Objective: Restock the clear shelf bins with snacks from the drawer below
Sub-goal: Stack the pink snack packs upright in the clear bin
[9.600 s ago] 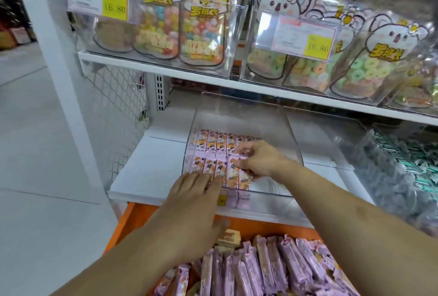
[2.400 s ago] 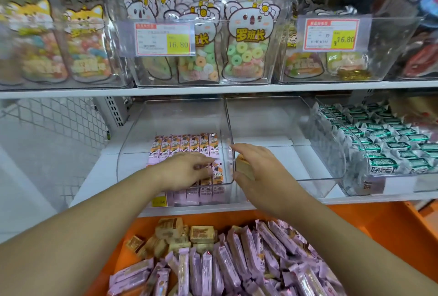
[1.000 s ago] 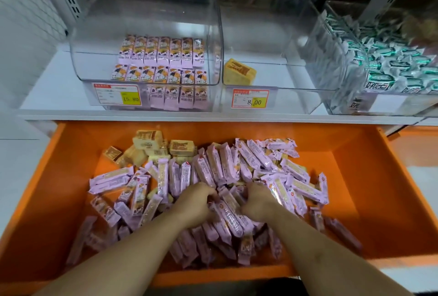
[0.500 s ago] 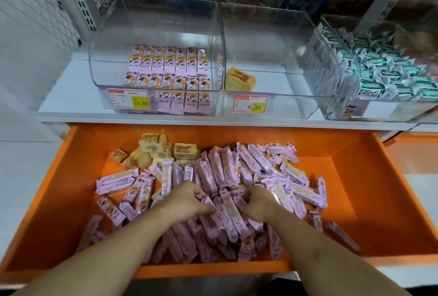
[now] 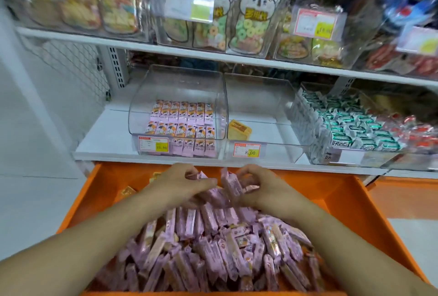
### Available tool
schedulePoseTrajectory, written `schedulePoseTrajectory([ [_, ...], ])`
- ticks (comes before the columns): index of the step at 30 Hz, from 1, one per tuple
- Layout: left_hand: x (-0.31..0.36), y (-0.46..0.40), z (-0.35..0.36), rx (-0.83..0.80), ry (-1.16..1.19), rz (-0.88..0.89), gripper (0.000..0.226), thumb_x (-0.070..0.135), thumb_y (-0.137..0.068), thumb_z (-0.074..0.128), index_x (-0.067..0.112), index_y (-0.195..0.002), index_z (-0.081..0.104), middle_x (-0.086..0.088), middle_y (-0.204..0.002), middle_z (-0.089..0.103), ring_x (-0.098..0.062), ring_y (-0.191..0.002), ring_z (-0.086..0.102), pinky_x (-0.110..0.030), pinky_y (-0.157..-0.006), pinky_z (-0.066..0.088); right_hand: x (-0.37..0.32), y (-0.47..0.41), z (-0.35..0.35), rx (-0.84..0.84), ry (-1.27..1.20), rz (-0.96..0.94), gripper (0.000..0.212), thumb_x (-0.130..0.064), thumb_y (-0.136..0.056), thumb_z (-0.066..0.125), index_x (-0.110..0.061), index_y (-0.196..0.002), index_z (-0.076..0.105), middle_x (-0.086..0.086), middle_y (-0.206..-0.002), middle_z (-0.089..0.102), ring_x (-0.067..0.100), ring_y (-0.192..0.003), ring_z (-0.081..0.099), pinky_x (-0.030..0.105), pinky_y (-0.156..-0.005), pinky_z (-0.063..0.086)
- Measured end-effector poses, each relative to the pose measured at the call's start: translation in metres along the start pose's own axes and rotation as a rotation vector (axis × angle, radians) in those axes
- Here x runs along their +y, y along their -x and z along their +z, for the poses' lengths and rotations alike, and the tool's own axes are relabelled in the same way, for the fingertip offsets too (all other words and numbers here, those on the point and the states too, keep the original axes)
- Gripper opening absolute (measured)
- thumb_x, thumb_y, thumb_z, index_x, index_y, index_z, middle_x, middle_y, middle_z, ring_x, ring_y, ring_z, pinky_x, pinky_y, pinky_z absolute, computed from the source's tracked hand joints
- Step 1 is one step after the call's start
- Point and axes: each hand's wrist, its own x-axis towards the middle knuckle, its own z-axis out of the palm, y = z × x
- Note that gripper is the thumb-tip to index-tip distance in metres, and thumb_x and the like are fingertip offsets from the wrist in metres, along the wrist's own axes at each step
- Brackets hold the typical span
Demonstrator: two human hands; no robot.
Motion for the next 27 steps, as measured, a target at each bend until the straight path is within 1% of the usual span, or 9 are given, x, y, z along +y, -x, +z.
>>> schedulePoseTrajectory([
  [1, 0.010, 0.007, -0.003, -0.002, 0.065, 0.000, 0.043, 0.038, -0.084, 0.085, 0.006, -0.094, 0.058, -0.011, -0.083, 0.068, -0.027, -0.074, 0.077, -0.054, -0.079, 0.064, -0.012, 0.008, -0.001, -0.012, -0.054, -0.040, 0.042, -0.008, -0.076, 0.085, -0.023, -0.111, 0.065, 0.003, -0.103, 0.074, 0.021, -0.080, 0.071, 0.034, -0.067, 0.053],
  [4, 0.034, 0.032, -0.010, -0.045, 0.201, -0.012, 0.039, 0.041, -0.090, 0.077, 0.009, -0.093, 0.055, -0.020, -0.088, 0.078, -0.047, -0.091, 0.075, -0.058, -0.084, 0.062, -0.035, 0.024, 0.000, -0.010, -0.196, -0.111, 0.040, -0.004, -0.083, 0.080, -0.019, -0.117, 0.066, 0.008, -0.106, 0.077, 0.031, -0.095, 0.074, 0.045, -0.083, 0.055],
  [7, 0.039, 0.046, -0.017, -0.032, 0.269, -0.026, 0.038, 0.045, -0.094, 0.071, 0.009, -0.105, 0.066, -0.022, -0.092, 0.078, -0.042, -0.088, 0.077, -0.057, -0.085, 0.062, -0.048, 0.029, 0.008, 0.001, -0.238, -0.159, 0.035, -0.006, -0.087, 0.081, -0.027, -0.112, 0.069, 0.005, -0.103, 0.077, 0.024, -0.088, 0.074, 0.036, -0.076, 0.054],
  [11, 0.038, 0.044, -0.026, -0.016, 0.440, -0.018, 0.032, 0.031, -0.093, 0.075, 0.007, -0.114, 0.071, -0.030, -0.099, 0.075, -0.047, -0.092, 0.075, -0.058, -0.091, 0.059, -0.053, 0.015, 0.023, 0.026, -0.195, -0.176, 0.038, -0.012, -0.084, 0.086, -0.023, -0.116, 0.069, 0.006, -0.106, 0.077, 0.025, -0.097, 0.075, 0.048, -0.092, 0.060],
  [15, 0.033, 0.036, -0.032, 0.023, 0.473, -0.029, 0.032, 0.004, -0.079, 0.083, -0.006, -0.106, 0.068, -0.027, -0.098, 0.076, -0.041, -0.090, 0.075, -0.056, -0.096, 0.058, -0.054, 0.001, 0.030, 0.048, -0.095, -0.207, 0.039, -0.036, -0.077, 0.090, -0.021, -0.106, 0.069, 0.022, -0.098, 0.067, 0.015, -0.079, 0.058, 0.032, -0.075, 0.049],
  [17, 0.031, 0.030, -0.034, 0.074, 0.448, -0.018, 0.027, -0.002, -0.082, 0.080, -0.006, -0.106, 0.069, -0.025, -0.095, 0.077, -0.040, -0.088, 0.075, -0.055, -0.095, 0.058, -0.055, -0.005, 0.030, 0.090, -0.126, -0.228, 0.039, -0.038, -0.074, 0.092, -0.024, -0.101, 0.067, 0.015, -0.086, 0.059, 0.012, -0.075, 0.052, 0.028, -0.070, 0.045],
  [21, 0.034, 0.023, -0.039, 0.074, 0.450, 0.021, 0.019, 0.003, -0.092, 0.072, -0.001, -0.110, 0.068, -0.023, -0.091, 0.077, -0.036, -0.078, 0.074, -0.049, -0.085, 0.059, -0.054, -0.016, 0.030, 0.134, -0.207, -0.198, 0.062, -0.056, -0.064, 0.091, -0.033, -0.114, 0.061, 0.022, -0.097, 0.063, 0.022, -0.081, 0.059, 0.045, -0.077, 0.051],
  [24, 0.036, 0.019, -0.038, 0.031, 0.492, 0.003, 0.016, 0.004, -0.095, 0.068, 0.001, -0.111, 0.068, -0.023, -0.089, 0.073, -0.039, -0.080, 0.070, -0.057, -0.089, 0.056, -0.054, -0.019, 0.029, 0.133, -0.223, -0.185, 0.057, -0.045, -0.074, 0.091, -0.032, -0.120, 0.060, 0.021, -0.097, 0.065, 0.030, -0.079, 0.064, 0.044, -0.073, 0.059],
  [27, 0.035, 0.018, -0.036, -0.021, 0.530, -0.010, 0.023, 0.011, -0.089, 0.074, -0.001, -0.109, 0.070, -0.028, -0.091, 0.067, -0.038, -0.082, 0.066, -0.056, -0.087, 0.054, -0.059, -0.014, 0.029, 0.114, -0.270, -0.189, 0.050, -0.023, -0.084, 0.088, -0.025, -0.124, 0.058, 0.012, -0.090, 0.053, 0.013, -0.058, 0.052, 0.022, -0.049, 0.048],
])
